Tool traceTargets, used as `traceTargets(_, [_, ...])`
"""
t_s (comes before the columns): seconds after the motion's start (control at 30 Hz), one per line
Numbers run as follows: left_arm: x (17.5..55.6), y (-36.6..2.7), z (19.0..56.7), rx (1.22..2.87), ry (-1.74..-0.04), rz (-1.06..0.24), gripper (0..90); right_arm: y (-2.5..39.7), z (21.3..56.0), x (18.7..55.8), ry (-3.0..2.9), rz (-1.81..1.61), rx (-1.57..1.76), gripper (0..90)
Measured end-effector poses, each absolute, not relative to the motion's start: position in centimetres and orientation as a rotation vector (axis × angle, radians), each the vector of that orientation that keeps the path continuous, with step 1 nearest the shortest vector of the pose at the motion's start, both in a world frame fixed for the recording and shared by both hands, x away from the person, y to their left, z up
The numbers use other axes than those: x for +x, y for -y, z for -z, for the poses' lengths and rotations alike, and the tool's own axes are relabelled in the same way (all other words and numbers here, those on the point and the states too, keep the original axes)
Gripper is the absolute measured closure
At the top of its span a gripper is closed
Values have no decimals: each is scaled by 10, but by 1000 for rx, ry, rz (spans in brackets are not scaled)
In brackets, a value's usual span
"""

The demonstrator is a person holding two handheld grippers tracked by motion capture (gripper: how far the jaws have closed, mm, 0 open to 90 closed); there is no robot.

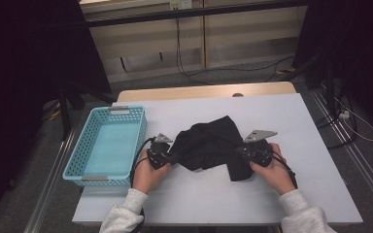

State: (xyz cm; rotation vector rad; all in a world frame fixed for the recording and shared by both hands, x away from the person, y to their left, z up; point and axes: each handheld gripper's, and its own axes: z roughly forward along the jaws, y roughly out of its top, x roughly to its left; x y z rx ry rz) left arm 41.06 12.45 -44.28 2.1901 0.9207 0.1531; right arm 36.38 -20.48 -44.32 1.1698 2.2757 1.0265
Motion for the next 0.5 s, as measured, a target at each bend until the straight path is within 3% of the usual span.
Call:
traceTargets(0.3, [401, -115, 413, 2088, -811, -153, 858, 196, 440, 361, -2331, -1093, 1082, 896])
traceTargets(0.5, [394, -102, 411, 2085, -760, -113, 856, 185, 436, 357, -2314, -1095, 973, 762])
